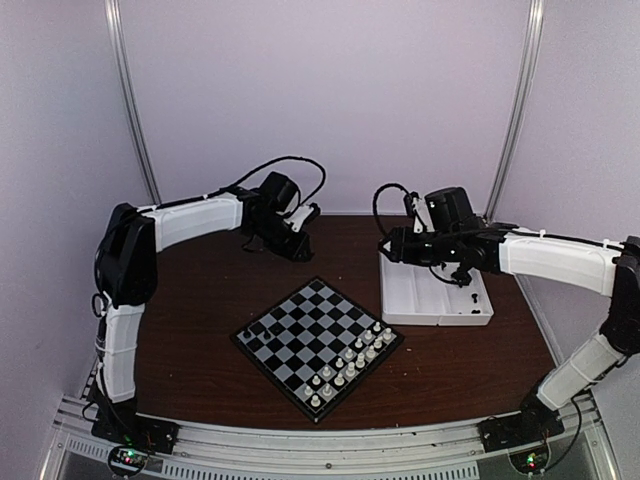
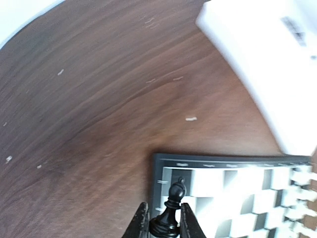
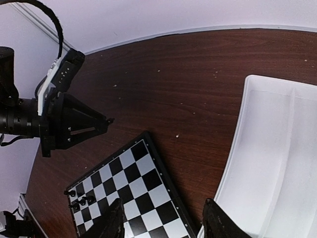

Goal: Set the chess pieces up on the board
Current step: Pick up the chess piece at the center of the board, then place the chess piece on the chessboard.

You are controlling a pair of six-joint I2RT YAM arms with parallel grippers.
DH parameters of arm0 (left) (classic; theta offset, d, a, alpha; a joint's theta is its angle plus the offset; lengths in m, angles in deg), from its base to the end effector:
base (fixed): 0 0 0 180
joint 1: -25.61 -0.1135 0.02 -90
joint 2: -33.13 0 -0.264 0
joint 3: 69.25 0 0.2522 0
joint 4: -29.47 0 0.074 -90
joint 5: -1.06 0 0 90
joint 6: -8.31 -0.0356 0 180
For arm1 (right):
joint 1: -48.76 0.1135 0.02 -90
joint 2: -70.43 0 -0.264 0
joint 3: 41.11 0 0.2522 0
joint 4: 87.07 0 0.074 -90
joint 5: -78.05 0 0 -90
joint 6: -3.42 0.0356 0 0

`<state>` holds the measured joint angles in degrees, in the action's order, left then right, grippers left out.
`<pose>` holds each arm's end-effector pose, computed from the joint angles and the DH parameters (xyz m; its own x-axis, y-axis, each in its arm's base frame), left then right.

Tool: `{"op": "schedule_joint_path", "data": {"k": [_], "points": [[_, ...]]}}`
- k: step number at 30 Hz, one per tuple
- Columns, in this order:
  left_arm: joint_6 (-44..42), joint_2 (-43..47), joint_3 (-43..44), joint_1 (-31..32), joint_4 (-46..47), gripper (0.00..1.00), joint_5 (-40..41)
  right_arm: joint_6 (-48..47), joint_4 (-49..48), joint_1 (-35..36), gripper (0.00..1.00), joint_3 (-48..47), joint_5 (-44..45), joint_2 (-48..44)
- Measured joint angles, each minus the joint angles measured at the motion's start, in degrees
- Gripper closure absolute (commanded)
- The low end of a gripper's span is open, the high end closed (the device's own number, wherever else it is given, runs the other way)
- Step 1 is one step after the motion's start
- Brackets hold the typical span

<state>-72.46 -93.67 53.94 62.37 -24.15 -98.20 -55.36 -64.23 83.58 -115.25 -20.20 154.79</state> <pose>0.3883 -0.2972 0.2172 -0.7709 0.3782 -0.5126 0.5438 0.8097 -0.2204 0.2711 0.1948 0.2719 -0.7271 0.1191 -0.6762 -0.3356 0.7975 0.5014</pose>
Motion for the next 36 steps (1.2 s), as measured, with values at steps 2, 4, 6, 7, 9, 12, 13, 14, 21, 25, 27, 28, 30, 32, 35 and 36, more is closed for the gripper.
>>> {"op": "schedule_joint_path", "data": {"k": [2,4,6,7,9,12,13,14,21,25,27,28,30,32,35,36], "points": [[-0.07,3.48,-4.04,0.0,3.39,0.87,-3.89,0.04,0.13,0.0,0.47,-2.03,-3.48,1.64],[-0.11,6.78,-8.79,0.0,7.17,0.86,-8.11,0.52,-0.04,0.02,0.47,-3.1,-7.19,2.93],[-0.04,9.35,-13.77,0.0,11.76,0.86,-12.24,1.18,-0.57,0.07,0.47,-3.21,-10.25,3.74],[0.04,10.27,-15.89,0.0,13.75,0.86,-14.21,1.77,-0.81,0.15,0.47,-3.23,-11.74,4.17],[0.33,11.54,-19.76,0.04,17.88,0.86,-17.9,2.99,-1.49,0.26,0.48,-3.23,-14.71,5.05],[0.94,13.07,-24.94,0.28,23.96,0.86,-22.73,5.18,-3.43,0.46,0.5,-3.23,-18.56,6.12],[1.14,13.55,-26.05,0.39,25.38,0.86,-23.65,5.77,-4.2,0.52,0.5,-3.23,-19.56,6.45],[1.2,14.03,-27.08,0.48,26.82,0.86,-24.52,6.75,-5.14,0.57,0.51,-3.23,-20.79,6.88],[1.73,16.65,-30.23,2.25,34.93,0.86,-28.85,10.71,-8.85,1.6,0.54,-3.76,-24.39,9.18],[1.55,16.74,-30.32,3.37,37.2,0.86,-29.75,12.44,-10.75,2.08,0.58,-4.2,-25.64,10.14],[1.33,16.74,-30.32,3.72,37.46,0.86,-30.03,13.14,-11.45,2.12,0.6,-4.2,-26.1,10.51],[1.2,16.74,-30.34,3.87,37.62,0.86,-30.08,13.42,-11.67,2.12,0.61,-4.2,-26.25,10.62],[0.94,16.76,-30.36,4.07,37.92,0.86,-30.18,14.1,-12.04,2.16,0.64,-4.2,-26.47,10.91],[0.68,16.76,-30.38,4.13,38.27,0.86,-30.21,14.53,-12.33,2.16,0.67,-4.2,-26.58,11.02],[0.35,16.79,-30.38,4.2,38.53,0.86,-30.21,15.37,-12.7,2.16,0.72,-4.2,-26.75,11.04],[0.26,16.79,-30.38,4.2,38.56,0.86,-30.18,15.47,-12.83,2.16,0.72,-4.2,-26.82,11.06]]}}
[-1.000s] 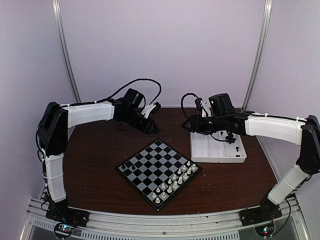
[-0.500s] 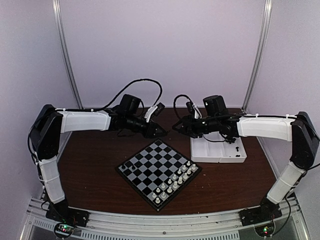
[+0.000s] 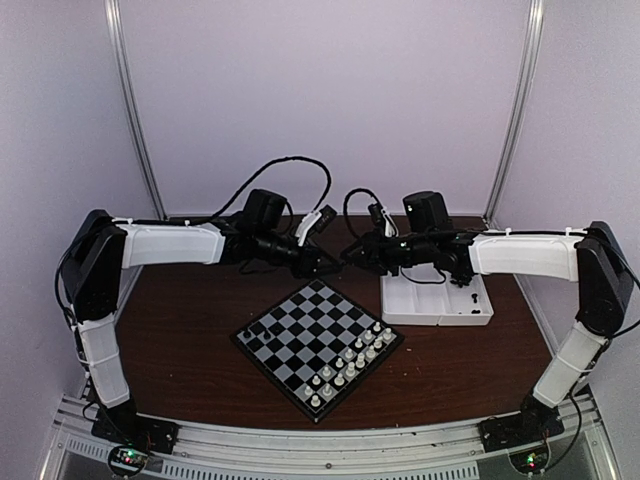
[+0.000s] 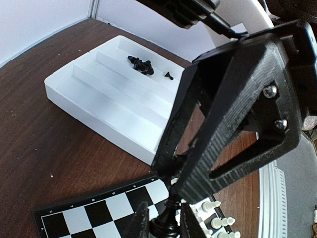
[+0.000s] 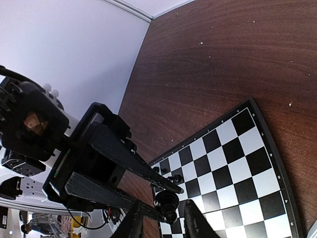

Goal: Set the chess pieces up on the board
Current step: Place the chess piece on the chessboard.

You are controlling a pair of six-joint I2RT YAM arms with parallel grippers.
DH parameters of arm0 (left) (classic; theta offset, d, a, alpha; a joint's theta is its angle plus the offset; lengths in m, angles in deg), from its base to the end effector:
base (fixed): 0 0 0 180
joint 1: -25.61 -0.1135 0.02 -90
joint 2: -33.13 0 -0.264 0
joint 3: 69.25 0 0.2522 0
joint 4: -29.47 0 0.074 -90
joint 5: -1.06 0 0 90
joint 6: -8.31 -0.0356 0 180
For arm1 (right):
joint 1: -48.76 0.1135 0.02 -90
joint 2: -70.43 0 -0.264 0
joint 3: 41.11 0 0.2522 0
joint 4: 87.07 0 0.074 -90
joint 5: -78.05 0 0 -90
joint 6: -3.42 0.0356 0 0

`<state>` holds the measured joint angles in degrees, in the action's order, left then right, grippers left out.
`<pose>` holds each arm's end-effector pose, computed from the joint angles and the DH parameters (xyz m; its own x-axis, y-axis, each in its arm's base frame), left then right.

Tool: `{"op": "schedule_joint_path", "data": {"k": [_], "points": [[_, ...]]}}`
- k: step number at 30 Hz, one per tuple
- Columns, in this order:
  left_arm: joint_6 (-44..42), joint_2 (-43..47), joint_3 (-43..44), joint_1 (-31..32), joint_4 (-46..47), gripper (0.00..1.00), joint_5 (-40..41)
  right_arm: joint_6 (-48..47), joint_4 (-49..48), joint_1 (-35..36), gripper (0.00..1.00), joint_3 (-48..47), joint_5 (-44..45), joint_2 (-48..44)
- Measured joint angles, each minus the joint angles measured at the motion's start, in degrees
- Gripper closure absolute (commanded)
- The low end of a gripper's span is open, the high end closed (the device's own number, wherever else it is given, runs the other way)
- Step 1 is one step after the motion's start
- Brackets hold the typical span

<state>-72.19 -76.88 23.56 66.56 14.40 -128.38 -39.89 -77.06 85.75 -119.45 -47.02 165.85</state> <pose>0.3153 -0.3035 0.2328 -0.5482 0.3070 -0.7780 0.8328 0.2858 -0.4741 0.2895 0.2437 0.2553 -0.9051 0.0638 -0.4203 -0.3534 0.4367 0.8273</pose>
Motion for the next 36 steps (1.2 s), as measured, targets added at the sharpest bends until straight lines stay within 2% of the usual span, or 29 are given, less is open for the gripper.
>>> {"op": "schedule_joint_path", "data": {"k": [11,15,18,20,22,25,32,36], "points": [[-0.5,0.96,-0.02,0.11,0.26,0.86,0.07,0.9,-0.79,0.0,0.78,0.0,-0.31,0.63],[-0.66,0.96,-0.13,0.24,0.22,0.86,0.31,1.46,-1.22,0.0,0.93,0.0,-0.92,1.07],[-0.76,1.03,-0.33,0.31,0.28,0.85,0.83,2.75,-2.19,0.0,0.97,0.0,-1.55,1.27],[-1.05,1.25,-0.42,0.37,0.24,0.75,1.64,3.5,-2.95,-0.02,1.0,0.0,-2.21,1.64],[-1.46,1.55,-0.55,0.44,0.02,0.56,2.47,4.13,-3.61,-0.04,1.0,0.0,-2.36,1.9],[-1.9,2.25,-1.27,0.66,0.11,0.4,3.93,4.07,-3.43,0.0,1.0,0.0,-2.38,1.9],[-1.64,9.14,-6.73,0.68,-0.24,0.2,8.55,-0.72,1.97,0.79,1.0,-0.11,0.87,1.9],[-1.01,15.61,-10.19,0.66,-0.7,0.2,13.44,-6.38,9.53,3.82,1.0,-3.02,6.69,2.38]]}}
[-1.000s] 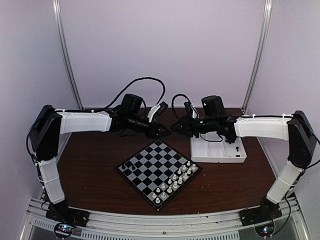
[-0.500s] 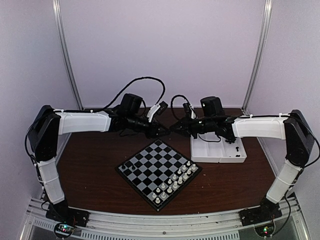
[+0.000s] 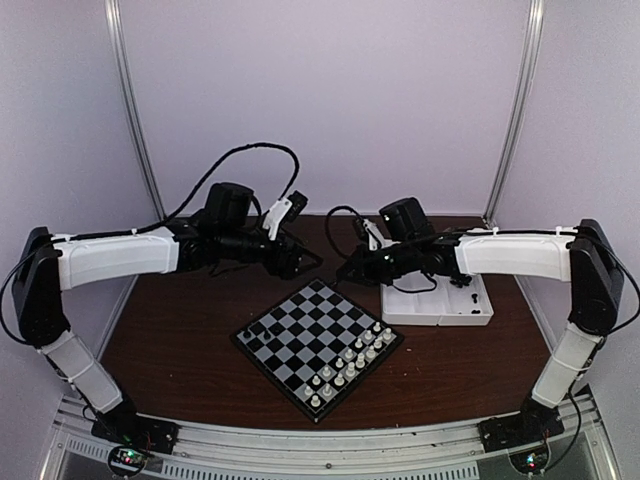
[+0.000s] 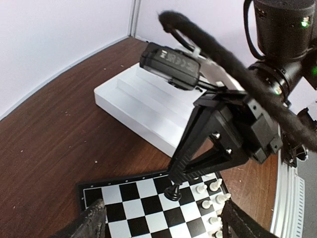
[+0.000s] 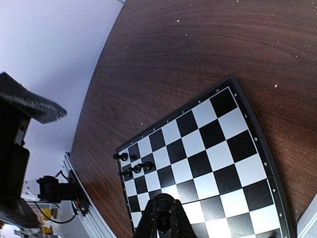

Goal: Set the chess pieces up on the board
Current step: Place the chess piece on the chessboard.

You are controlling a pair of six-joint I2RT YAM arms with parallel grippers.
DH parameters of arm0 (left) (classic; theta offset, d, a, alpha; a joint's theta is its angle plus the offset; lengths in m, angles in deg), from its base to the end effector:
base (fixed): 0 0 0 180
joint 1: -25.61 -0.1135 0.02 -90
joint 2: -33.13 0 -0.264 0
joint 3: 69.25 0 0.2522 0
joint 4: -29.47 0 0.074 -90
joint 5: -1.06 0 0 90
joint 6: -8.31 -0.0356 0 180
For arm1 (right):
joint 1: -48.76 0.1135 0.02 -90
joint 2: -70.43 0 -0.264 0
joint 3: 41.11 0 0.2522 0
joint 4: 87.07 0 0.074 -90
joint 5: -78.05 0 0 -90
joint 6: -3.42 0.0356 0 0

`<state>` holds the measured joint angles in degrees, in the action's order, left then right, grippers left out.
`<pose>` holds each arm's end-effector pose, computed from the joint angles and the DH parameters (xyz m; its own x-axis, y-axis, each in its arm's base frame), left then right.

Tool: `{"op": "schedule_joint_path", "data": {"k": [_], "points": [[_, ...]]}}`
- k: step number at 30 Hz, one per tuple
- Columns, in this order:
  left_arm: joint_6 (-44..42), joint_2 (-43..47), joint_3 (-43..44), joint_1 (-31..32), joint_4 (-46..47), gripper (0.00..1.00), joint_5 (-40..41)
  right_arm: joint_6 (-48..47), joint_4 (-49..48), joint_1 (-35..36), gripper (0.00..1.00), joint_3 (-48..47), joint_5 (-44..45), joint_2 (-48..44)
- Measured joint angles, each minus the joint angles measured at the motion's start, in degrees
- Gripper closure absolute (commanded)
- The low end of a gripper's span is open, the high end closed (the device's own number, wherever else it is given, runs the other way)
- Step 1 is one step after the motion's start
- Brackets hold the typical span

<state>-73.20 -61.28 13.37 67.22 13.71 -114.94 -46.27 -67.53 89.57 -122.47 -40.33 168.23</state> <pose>0.2746 -0.2648 0.2762 -0.4731 0.2427 -0.8470 0.8267 0.4547 -0.3314 0.2788 0.2631 0.2418 -0.8994 -0.0246 -0.4364 -0.3728 0.5645 0.7364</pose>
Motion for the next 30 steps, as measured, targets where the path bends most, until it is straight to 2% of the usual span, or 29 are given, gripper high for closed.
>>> {"op": "schedule_joint_path", "data": {"k": [8,15,22,30], "points": [[5.09,15.1,-13.49,-3.3,-3.15,0.21,16.72,-12.22,13.75,9.49,1.0,-10.82,13.22,4.33],[9.42,21.49,-19.04,-6.86,-6.43,0.2,29.22,-19.89,23.41,15.91,1.0,-17.81,22.29,11.52],[10.56,22.16,-20.02,-6.84,-7.67,0.2,33.57,-23.26,28.22,20.46,0.99,-18.4,28.72,15.74],[10.58,22.12,-20.02,-6.84,-7.67,0.2,34.36,-23.54,26.47,20.9,0.97,-16.63,31.61,15.85]]}}
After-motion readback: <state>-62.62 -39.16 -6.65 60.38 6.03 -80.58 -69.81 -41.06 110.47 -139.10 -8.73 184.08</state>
